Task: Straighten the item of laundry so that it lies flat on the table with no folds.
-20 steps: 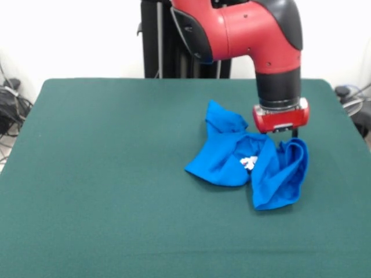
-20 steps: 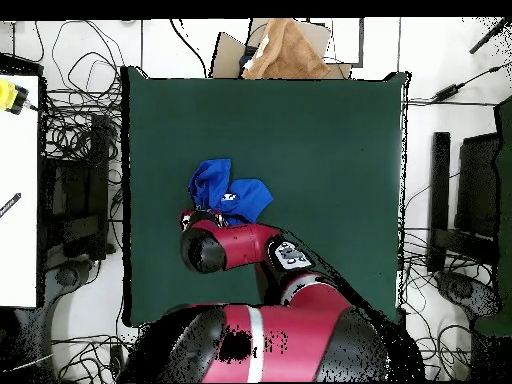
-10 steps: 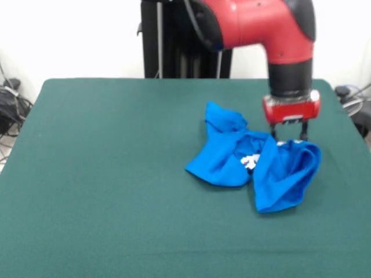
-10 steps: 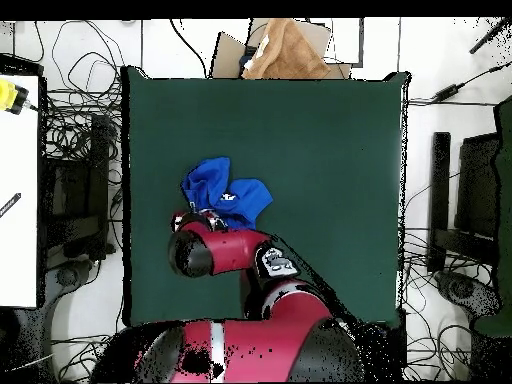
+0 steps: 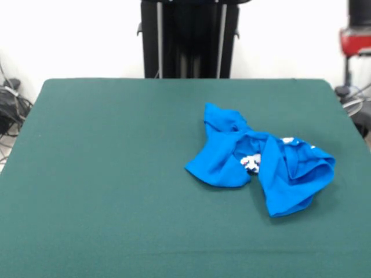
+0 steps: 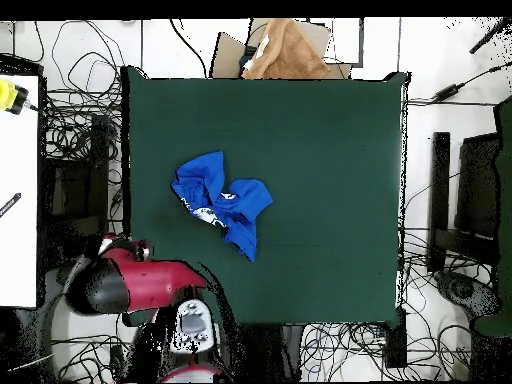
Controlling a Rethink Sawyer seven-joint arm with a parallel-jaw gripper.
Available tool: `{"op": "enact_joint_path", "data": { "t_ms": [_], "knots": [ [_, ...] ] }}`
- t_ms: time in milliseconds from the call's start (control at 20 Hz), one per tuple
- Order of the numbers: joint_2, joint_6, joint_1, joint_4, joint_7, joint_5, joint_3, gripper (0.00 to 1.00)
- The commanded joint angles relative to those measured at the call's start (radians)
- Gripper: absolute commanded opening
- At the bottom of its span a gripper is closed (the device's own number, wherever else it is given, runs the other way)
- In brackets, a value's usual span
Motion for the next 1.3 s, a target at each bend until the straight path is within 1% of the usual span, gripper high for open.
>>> {"op": "enact_joint_path", "data": {
  "t_ms": [50, 150, 450, 550, 650, 750, 800, 900, 950, 1000, 1100, 1150, 1200, 1300],
  "knots": [
    [-0.125, 0.131, 0.074, 0.094, 0.337, 0.15, -0.032, 1.0],
    [-0.128, 0.136, 0.076, 0.094, 0.332, 0.155, -0.029, 1.0],
    [-0.121, 0.164, 0.152, 0.058, 0.342, 0.176, -0.091, 1.0],
    [-0.11, 0.124, 0.126, 0.078, 0.33, 0.18, -0.062, 1.0],
    [-0.101, 0.106, 0.106, 0.085, 0.31, 0.173, -0.053, 1.0],
    [-0.083, 0.069, 0.046, 0.096, 0.267, 0.138, -0.018, 1.0],
    [-0.067, 0.037, -0.023, 0.116, 0.249, 0.117, 0.044, 1.0],
    [-0.035, 0.003, -0.107, 0.124, 0.207, 0.068, 0.102, 1.0],
    [-0.022, 0.002, -0.142, 0.129, 0.196, 0.06, 0.129, 1.0],
    [0.027, -0.01, -0.204, 0.111, 0.145, 0.013, 0.158, 1.0],
    [0.108, -0.028, -0.271, 0.061, 0.066, -0.069, 0.174, 1.0],
    [0.142, -0.016, -0.3, 0.032, 0.028, -0.102, 0.18, 1.0],
    [0.17, -0.001, -0.329, 0.008, -0.009, -0.135, 0.185, 1.0],
    [0.199, 0.027, -0.378, -0.022, -0.043, -0.201, 0.196, 1.0]
  ]
}}
